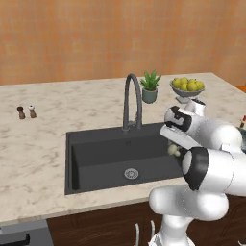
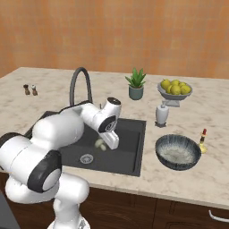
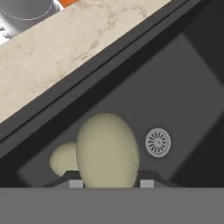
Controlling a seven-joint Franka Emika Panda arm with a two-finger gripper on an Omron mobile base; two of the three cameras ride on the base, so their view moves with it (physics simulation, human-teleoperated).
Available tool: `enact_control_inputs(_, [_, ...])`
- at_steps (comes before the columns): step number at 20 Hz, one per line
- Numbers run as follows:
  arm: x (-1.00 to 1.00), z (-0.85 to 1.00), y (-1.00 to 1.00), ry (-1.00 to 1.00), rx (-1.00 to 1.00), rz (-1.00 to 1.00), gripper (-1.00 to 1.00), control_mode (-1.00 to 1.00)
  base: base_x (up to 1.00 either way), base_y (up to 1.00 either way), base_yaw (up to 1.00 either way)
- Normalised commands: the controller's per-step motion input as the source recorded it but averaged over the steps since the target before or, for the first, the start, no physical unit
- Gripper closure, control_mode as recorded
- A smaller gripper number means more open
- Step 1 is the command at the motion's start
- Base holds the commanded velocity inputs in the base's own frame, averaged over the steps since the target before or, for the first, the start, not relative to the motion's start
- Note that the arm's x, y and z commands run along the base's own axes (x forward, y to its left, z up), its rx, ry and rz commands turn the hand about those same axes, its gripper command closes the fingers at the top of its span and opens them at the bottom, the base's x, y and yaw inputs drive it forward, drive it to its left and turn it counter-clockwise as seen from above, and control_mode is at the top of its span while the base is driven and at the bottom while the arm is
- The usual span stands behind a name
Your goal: Pick the mushroom from the sink and place it in the bowl. Then pick the bowl and place it in the microwave. Then close the microwave door and press the start button.
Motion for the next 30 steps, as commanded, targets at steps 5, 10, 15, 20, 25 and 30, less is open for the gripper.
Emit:
enact_control_inputs(5, [-0.25,0.85,-0.54,-0.06,-0.14,0.05,1.0,-1.0,0.0,0.0,0.0])
enact_control_inputs(10, [-0.22,0.54,-0.97,-0.03,-0.11,0.11,1.0,-1.0,0.0,0.0,0.0])
enact_control_inputs(15, [-0.11,0.36,-1.0,0.0,-0.04,0.11,1.0,-1.0,0.0,0.0,0.0])
enact_control_inputs(20, [0.03,0.03,-1.0,-0.01,-0.13,0.02,1.0,-1.0,0.0,0.0,0.0])
enact_control_inputs(25, [0.23,-0.01,-1.0,0.08,-0.18,0.0,1.0,-1.0,0.0,0.0,0.0])
enact_control_inputs(30, [0.4,-0.08,-0.86,0.02,-0.1,0.0,1.0,-1.0,0.0,0.0,0.0])
